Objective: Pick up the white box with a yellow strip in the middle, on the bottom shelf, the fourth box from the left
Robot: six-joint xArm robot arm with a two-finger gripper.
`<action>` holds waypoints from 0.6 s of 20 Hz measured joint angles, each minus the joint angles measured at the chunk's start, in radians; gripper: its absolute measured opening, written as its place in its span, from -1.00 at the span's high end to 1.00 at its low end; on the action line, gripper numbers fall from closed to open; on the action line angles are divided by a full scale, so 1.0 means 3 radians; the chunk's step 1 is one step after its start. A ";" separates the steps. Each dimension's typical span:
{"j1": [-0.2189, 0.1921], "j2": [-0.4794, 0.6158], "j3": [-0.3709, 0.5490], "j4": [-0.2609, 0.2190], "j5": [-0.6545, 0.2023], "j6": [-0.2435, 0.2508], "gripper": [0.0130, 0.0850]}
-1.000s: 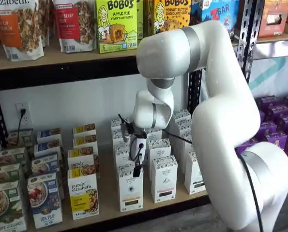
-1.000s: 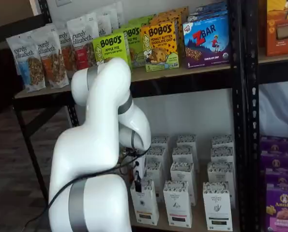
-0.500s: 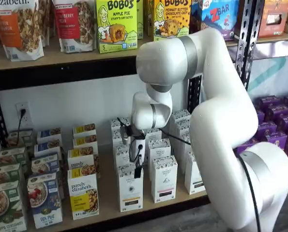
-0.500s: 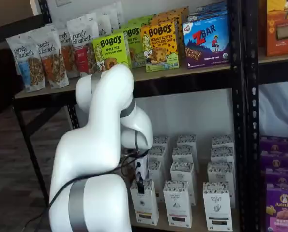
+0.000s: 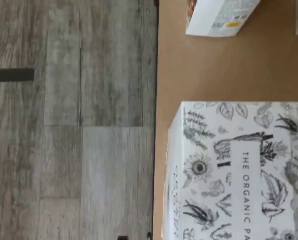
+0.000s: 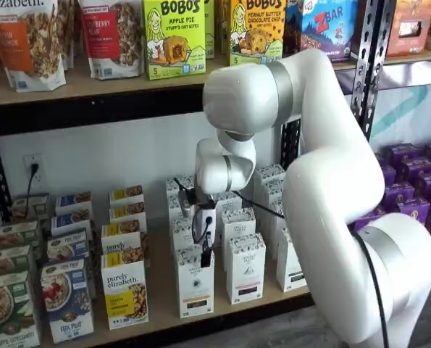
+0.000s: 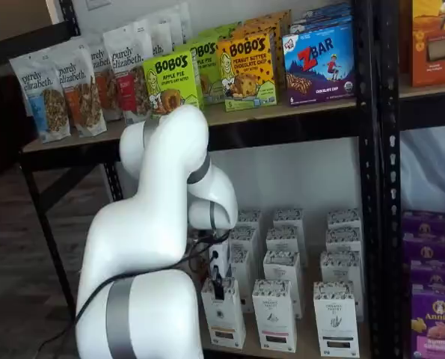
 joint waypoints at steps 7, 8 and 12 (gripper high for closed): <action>-0.0001 0.0144 -0.0178 -0.0158 0.0123 0.0138 -1.00; 0.0002 0.0162 -0.0193 -0.0139 0.0117 0.0124 -1.00; 0.0015 0.0215 -0.0229 -0.0154 0.0074 0.0148 -1.00</action>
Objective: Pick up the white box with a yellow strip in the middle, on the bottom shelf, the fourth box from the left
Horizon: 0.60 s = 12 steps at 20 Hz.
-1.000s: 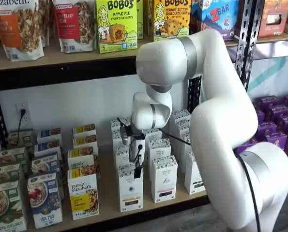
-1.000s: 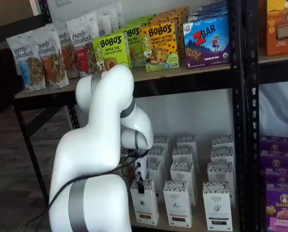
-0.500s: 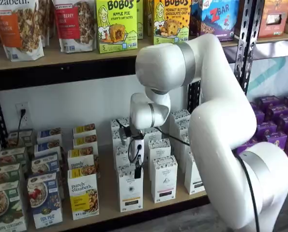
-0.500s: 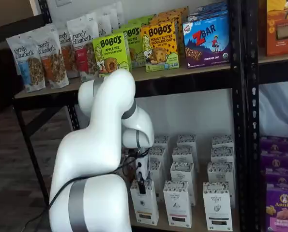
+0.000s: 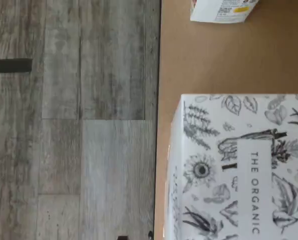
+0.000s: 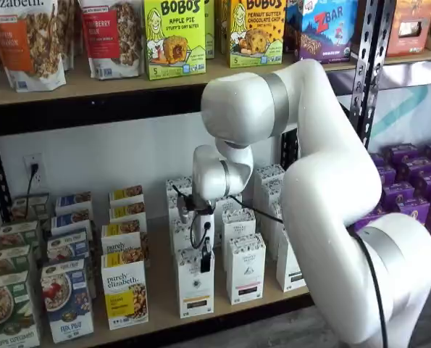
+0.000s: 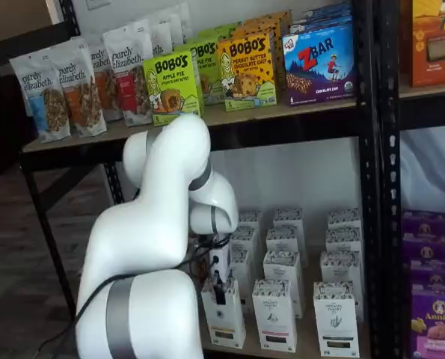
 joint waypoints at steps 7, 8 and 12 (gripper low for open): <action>0.0001 0.0084 -0.0053 0.0019 -0.0057 -0.0019 -1.00; -0.0004 0.0095 -0.0060 0.0019 -0.0059 -0.0024 -1.00; -0.0015 0.0121 -0.0060 0.0039 -0.0119 -0.0054 -1.00</action>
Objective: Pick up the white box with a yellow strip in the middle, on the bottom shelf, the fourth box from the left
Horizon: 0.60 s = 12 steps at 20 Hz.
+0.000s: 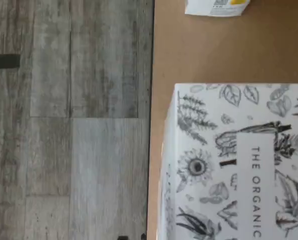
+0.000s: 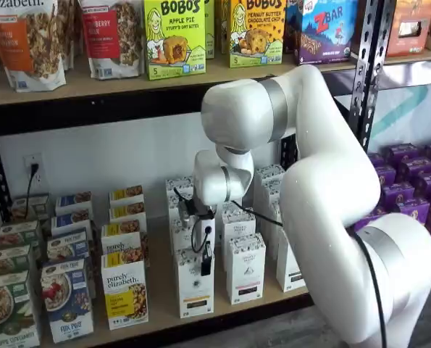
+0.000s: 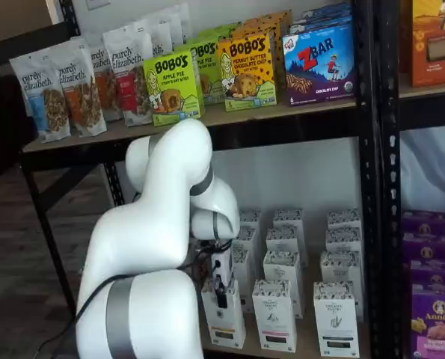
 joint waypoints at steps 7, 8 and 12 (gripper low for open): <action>0.0001 0.0057 -0.0044 0.0000 -0.0020 -0.0001 -1.00; 0.0001 0.0062 -0.0052 0.0006 -0.0006 -0.0006 -1.00; 0.0001 0.0069 -0.0047 0.0083 -0.0041 -0.0074 -0.78</action>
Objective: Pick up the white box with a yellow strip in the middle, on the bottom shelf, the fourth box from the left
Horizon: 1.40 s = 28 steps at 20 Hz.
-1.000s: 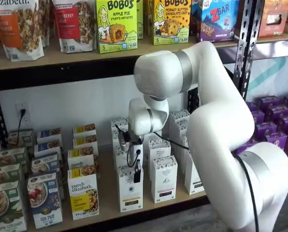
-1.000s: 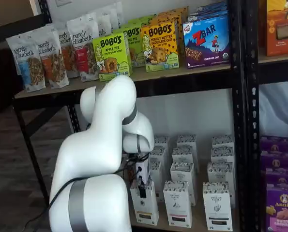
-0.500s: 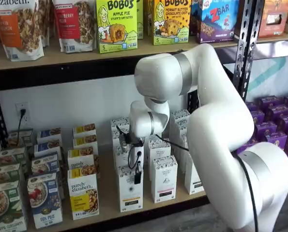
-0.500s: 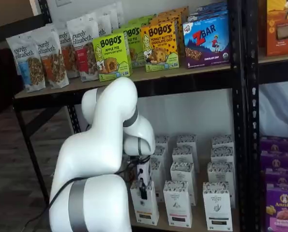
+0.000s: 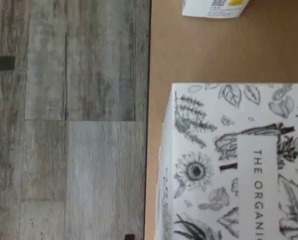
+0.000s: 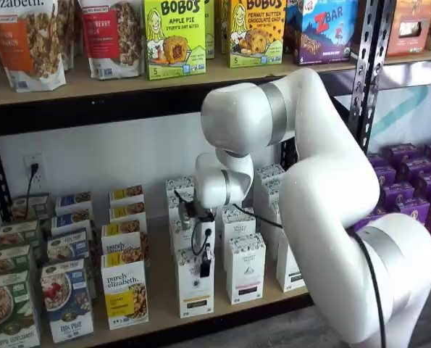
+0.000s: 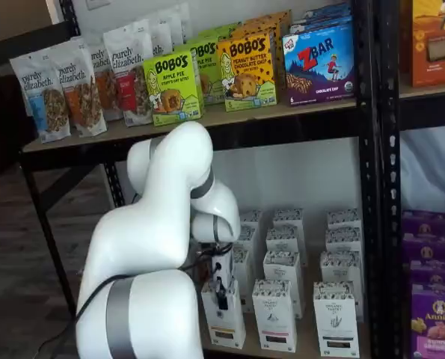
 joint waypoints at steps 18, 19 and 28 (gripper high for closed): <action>0.0024 0.0026 -0.0038 -0.0071 0.0005 0.0086 -0.44; 0.0022 0.0025 -0.0040 -0.0069 0.0011 0.0083 -0.44; 0.0026 0.0019 -0.0043 -0.0042 0.0032 0.0065 -0.11</action>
